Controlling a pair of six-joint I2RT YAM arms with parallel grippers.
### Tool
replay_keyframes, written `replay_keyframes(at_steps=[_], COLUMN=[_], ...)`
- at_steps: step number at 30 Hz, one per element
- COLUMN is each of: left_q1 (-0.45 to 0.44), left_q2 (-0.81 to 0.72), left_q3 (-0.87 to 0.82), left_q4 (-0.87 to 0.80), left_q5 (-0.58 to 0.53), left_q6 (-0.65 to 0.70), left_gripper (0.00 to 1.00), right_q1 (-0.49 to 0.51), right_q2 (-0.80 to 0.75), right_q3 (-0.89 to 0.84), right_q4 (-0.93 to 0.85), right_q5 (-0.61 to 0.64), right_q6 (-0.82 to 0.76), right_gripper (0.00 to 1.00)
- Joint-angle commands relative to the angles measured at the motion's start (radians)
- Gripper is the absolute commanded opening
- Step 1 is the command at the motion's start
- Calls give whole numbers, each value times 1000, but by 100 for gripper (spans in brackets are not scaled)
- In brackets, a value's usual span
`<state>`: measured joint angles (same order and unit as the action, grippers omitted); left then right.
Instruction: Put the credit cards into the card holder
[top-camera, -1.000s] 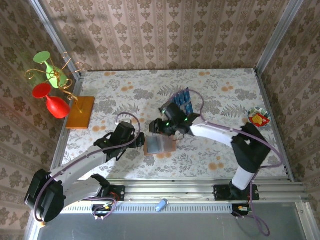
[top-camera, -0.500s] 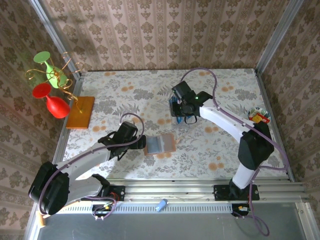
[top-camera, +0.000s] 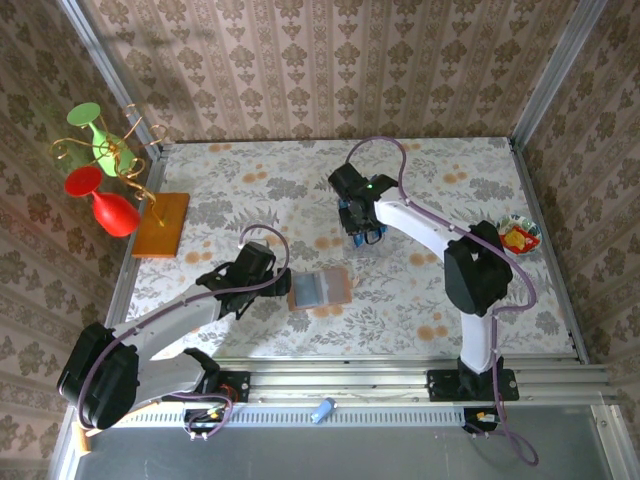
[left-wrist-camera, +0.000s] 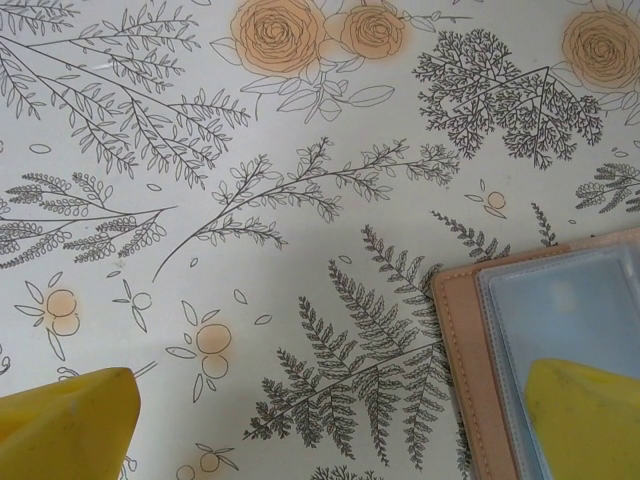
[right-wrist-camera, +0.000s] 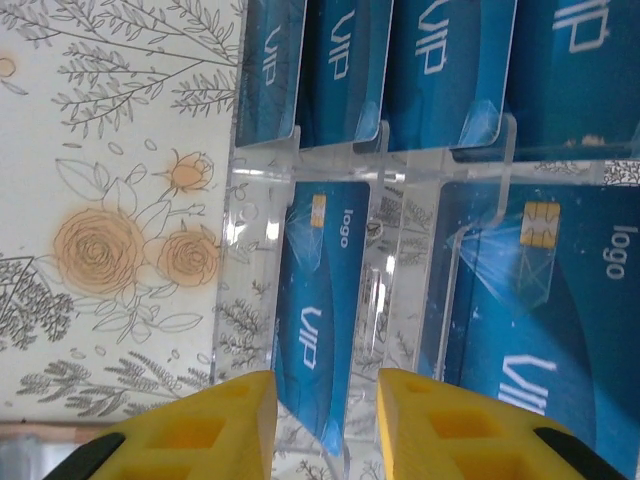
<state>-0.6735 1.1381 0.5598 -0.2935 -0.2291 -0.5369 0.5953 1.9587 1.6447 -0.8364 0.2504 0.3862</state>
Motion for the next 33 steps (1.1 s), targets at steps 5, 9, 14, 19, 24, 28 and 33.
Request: replay_keyframes(at_steps=[5, 9, 14, 19, 24, 28, 33], left_q1=[-5, -6, -6, -6, -6, -6, -7], left_q2=[-2, -6, -8, -12, -23, -32, -35], left_q3=[20, 14, 11, 7, -3, -10, -15], left_q4=[11, 14, 17, 17, 17, 20, 24], left_q5=[-19, -18, -16, -19, -24, -30, -32], left_q6=[28, 21, 11, 10, 9, 7, 5], left_gripper=[100, 100, 100, 100, 100, 100, 100], right_q1=[-9, -15, -19, -20, -23, -24, -30], right_q2=[64, 78, 95, 97, 95, 87, 85], right_q3=[48, 47, 52, 55, 59, 56, 58], right_q4=[-52, -50, -44, -29, -17, -9, -3], right_q5=[46, 42, 14, -24, -64, -84, -105], right_q6=[-24, -25, -23, -18, -13, -5, 5], right_gripper=[34, 34, 34, 32, 29, 26, 24])
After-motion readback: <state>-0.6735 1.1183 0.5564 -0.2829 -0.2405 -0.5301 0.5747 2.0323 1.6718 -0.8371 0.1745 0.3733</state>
